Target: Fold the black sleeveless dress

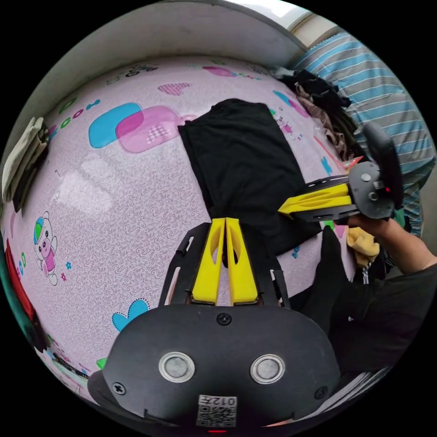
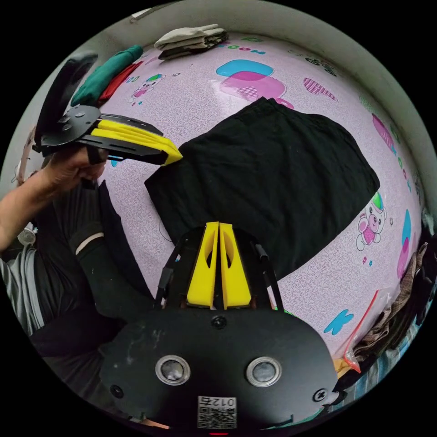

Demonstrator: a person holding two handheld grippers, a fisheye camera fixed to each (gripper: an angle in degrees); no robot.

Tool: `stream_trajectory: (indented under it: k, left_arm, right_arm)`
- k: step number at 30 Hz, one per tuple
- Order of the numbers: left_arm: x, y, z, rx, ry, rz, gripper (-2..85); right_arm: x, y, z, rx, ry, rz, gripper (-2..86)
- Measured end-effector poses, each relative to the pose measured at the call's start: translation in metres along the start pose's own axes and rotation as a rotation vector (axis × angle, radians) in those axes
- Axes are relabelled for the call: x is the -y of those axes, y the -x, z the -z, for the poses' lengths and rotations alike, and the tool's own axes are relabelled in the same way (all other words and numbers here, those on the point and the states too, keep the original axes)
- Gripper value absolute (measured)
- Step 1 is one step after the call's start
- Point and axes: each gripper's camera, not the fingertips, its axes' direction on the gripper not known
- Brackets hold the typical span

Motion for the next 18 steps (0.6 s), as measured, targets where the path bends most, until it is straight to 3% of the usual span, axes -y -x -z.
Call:
stream_trajectory:
  k: [4, 8, 11, 15, 18]
  left_arm:
    - [0.006, -0.014, -0.006, 0.061, 0.012, -0.072, 0.0]
    - [0.012, -0.028, -0.014, 0.119, 0.012, -0.149, 0.2]
    - [0.017, -0.018, -0.020, 0.040, 0.019, -0.118, 0.8]
    - [0.020, 0.019, -0.015, -0.196, 0.038, 0.091, 2.7]
    - [0.015, 0.036, -0.012, -0.198, 0.068, 0.137, 5.8]
  right_arm:
    - [-0.014, 0.004, -0.005, -0.045, -0.031, -0.019, -0.9]
    - [-0.032, -0.016, -0.009, 0.049, -0.084, -0.113, -0.9]
    - [-0.046, -0.034, -0.013, 0.113, -0.105, -0.147, -0.9]
    - [-0.084, -0.072, -0.004, 0.253, -0.127, -0.256, -0.7]
    - [-0.135, -0.120, -0.002, 0.408, -0.160, -0.440, 0.0]
